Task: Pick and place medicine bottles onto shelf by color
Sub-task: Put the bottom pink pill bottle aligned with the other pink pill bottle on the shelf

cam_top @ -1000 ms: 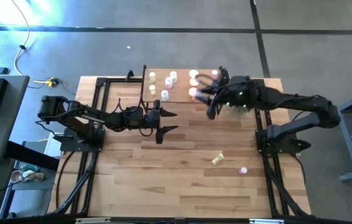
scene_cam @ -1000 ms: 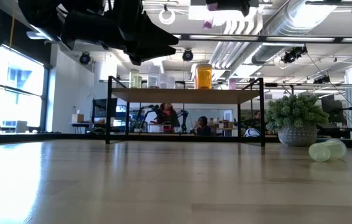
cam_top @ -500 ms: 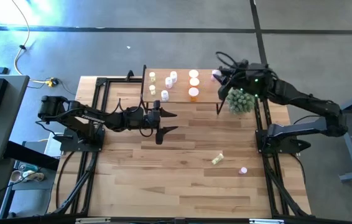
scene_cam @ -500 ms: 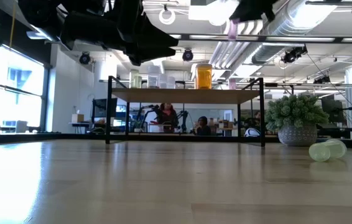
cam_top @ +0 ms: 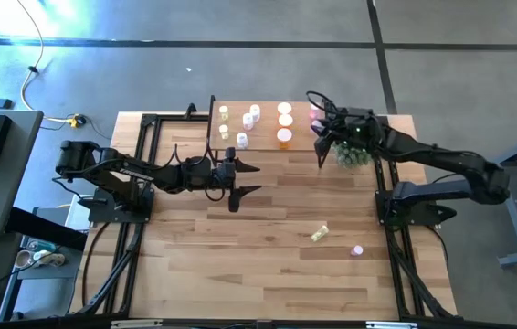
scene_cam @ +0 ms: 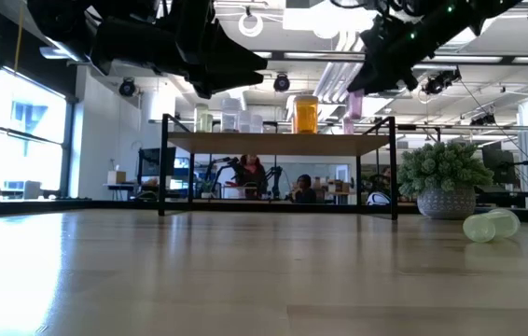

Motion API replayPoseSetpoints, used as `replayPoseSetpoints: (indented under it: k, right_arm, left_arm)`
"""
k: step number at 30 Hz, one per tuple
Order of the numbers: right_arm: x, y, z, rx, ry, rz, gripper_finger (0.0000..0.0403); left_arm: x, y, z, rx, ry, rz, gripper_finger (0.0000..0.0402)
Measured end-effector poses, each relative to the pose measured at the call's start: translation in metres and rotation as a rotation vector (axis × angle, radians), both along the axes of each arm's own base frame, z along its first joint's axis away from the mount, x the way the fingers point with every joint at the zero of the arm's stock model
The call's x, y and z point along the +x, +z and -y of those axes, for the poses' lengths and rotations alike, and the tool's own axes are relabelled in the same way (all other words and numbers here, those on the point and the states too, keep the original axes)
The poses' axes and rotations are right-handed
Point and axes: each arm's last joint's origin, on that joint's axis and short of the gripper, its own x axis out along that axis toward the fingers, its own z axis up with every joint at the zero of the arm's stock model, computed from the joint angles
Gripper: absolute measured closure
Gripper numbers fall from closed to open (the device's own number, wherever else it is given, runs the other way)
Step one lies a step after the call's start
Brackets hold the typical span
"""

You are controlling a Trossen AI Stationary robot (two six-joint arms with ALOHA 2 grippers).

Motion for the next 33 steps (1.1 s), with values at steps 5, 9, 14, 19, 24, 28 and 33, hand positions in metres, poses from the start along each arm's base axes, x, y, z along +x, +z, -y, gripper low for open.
replayPoseSetpoints:
  k: [5,9,14,19,24,28,33]
  right_arm:
    - [0.005,-0.016,0.005,0.025,-0.018,-0.012,0.0291]
    - [0.012,-0.020,0.009,0.027,-0.014,-0.024,0.0291]
    - [0.016,-0.020,0.017,0.018,-0.032,-0.057,0.0291]
    - [0.015,-0.025,0.024,0.030,-0.053,-0.093,0.0291]
    - [0.016,-0.026,0.026,0.036,-0.060,-0.095,0.0291]
    - [0.016,-0.026,0.026,0.041,-0.061,-0.096,0.0291]
    - [0.015,-0.026,0.026,0.046,-0.061,-0.103,0.0284]
  left_arm:
    - [0.000,0.000,0.000,-0.001,0.000,0.000,0.0158]
    - [0.000,0.000,0.000,-0.002,0.000,0.001,0.0158]
    - [0.000,0.000,0.000,-0.001,0.000,0.000,0.0158]
    - [0.000,0.000,0.000,0.000,0.000,0.000,0.0158]
    - [0.000,0.000,0.000,-0.003,0.000,-0.003,0.0158]
    - [0.000,0.000,0.000,-0.004,0.000,-0.003,0.0158]
    - [0.000,0.000,0.000,-0.011,0.001,-0.002,0.0158]
